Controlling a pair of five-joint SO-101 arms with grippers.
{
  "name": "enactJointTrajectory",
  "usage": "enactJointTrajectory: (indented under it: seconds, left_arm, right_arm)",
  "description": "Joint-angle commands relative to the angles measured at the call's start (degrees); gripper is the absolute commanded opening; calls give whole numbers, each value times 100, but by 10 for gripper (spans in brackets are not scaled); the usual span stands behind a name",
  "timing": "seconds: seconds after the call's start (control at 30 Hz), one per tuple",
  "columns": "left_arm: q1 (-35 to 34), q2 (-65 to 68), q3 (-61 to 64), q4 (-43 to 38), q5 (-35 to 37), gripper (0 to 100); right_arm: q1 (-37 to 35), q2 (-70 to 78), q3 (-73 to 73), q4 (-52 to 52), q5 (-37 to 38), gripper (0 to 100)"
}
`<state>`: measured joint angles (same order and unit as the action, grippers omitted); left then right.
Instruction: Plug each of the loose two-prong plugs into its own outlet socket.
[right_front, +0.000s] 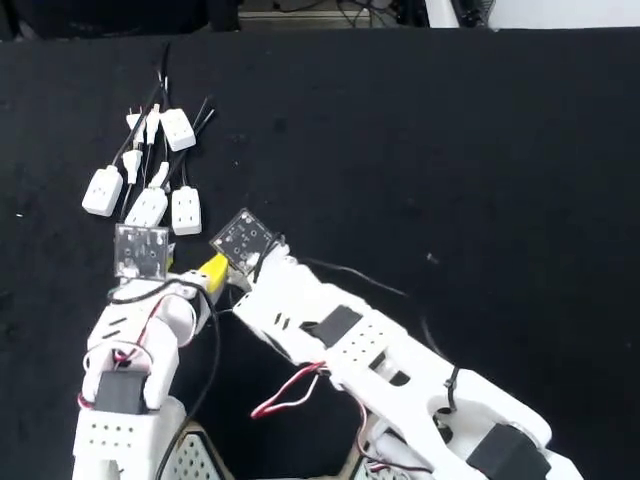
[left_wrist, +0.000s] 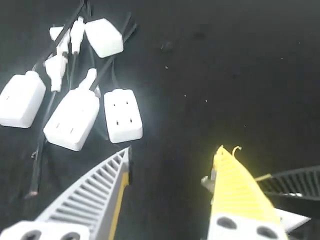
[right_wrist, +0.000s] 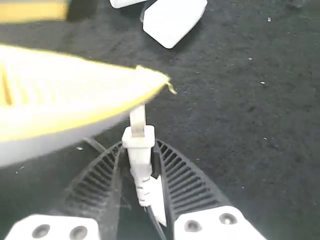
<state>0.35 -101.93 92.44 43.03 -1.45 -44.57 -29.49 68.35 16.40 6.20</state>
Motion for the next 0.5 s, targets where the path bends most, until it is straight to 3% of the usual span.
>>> enactJointTrajectory:
  seconds: [0.0, 0.23, 0.47]
  left_arm:
    - [92, -290, 22, 26, 70, 264]
    - [92, -246, 48, 18, 26, 264]
    - [92, -246, 48, 18, 18, 264]
  right_arm:
    - [-185, -4, -48, -132, -70, 11]
    - [-149, -145, -31, -70, -70, 11]
    - [-149, -1385, 22, 879, -62, 11]
